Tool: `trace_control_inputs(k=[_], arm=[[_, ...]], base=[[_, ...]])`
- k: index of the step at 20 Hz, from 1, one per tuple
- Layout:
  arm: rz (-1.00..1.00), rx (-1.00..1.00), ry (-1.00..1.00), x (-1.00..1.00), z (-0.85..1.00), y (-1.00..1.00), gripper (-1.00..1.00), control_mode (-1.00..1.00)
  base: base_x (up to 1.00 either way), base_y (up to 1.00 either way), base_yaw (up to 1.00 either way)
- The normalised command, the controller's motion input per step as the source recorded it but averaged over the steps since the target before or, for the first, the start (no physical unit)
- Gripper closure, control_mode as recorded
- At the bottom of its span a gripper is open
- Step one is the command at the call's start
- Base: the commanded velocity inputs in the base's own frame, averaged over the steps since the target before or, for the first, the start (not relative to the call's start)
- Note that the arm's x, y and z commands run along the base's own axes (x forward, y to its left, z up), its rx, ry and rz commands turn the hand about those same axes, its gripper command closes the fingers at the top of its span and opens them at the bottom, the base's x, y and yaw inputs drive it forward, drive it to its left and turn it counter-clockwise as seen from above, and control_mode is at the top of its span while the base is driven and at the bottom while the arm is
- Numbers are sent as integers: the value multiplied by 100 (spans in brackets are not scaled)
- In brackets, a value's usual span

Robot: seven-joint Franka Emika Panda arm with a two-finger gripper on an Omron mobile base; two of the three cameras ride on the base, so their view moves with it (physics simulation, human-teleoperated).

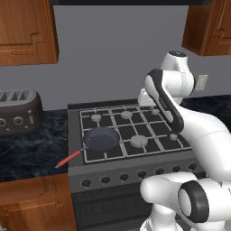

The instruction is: Turn off the front left burner of the stove.

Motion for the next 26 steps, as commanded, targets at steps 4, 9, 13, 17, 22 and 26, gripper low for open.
trace_control_inputs(k=[4, 9, 13, 17, 22, 26], arm=[[0, 0, 0, -26, -4, 0, -100, -100], [6, -12, -2, -71, -28, 19, -100, -100], [26, -23, -16, -99, -45, 44, -100, -100], [38, -25, -16, -85, -40, 59, -100, -100], [44, -24, -24, -78, -31, 60, -100, -100], [42, -16, -22, -60, -30, 48, -100, -100]], base=[[0, 0, 0], [0, 0, 0], [0, 0, 0], [0, 0, 0], [0, 0, 0], [0, 0, 0]])
